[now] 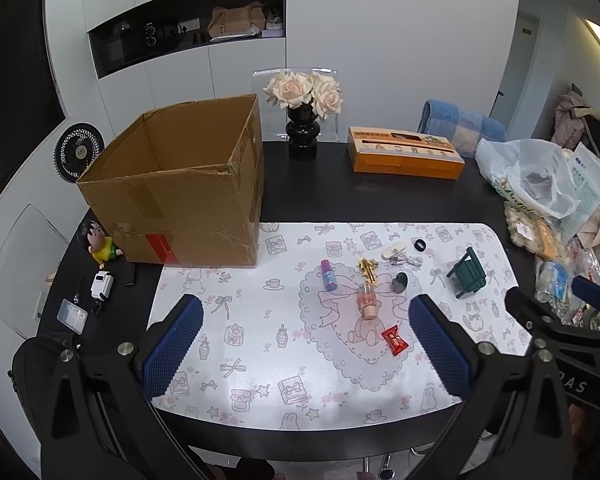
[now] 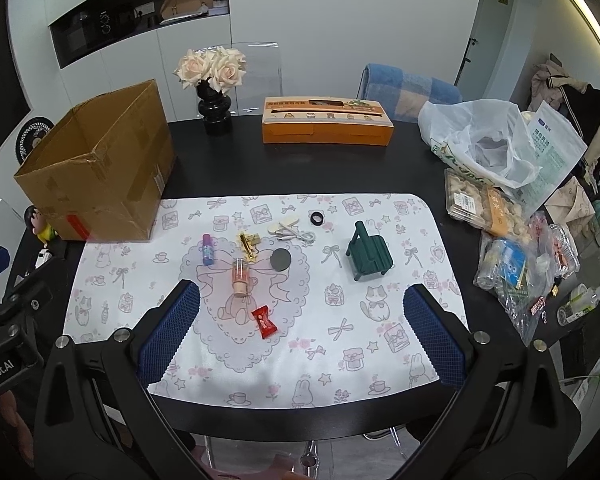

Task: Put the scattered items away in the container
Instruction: 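Move both tools toward the items on the patterned mat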

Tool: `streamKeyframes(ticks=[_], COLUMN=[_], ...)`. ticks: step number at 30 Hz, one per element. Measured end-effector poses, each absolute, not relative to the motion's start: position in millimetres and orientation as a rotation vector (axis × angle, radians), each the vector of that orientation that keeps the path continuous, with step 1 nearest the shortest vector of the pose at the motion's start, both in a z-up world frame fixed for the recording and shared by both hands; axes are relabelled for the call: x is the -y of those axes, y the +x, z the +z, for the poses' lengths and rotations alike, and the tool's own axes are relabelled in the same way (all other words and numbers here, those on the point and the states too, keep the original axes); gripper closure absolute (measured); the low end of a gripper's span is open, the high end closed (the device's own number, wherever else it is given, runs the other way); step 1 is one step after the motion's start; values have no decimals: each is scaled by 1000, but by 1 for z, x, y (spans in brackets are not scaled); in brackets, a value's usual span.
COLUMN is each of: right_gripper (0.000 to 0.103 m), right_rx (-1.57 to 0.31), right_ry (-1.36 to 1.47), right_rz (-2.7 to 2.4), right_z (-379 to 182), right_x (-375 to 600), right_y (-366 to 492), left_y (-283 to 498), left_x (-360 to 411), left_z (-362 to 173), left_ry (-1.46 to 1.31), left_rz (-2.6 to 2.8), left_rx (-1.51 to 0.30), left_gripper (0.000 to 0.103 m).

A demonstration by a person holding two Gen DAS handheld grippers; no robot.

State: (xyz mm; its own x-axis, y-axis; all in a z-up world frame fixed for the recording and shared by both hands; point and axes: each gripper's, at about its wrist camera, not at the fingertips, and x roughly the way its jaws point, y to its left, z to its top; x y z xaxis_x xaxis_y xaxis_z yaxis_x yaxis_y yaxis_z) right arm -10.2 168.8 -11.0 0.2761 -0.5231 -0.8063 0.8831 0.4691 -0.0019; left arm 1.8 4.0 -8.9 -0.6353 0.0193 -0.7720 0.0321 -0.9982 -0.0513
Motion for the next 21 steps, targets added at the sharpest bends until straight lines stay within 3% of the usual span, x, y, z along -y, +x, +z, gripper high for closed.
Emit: streamKeyframes(ticks=[21], right_gripper=[1], right_rx=[-860], right_ry=[452], right_rz=[-825], right_z=[-30], right_x=[-142], right_y=[-29], left_y=[-11], left_x=[-24], left_z=[-24], left_ry=[1366], left_rz=[-2822], left_rx=[-113], left_gripper=[0])
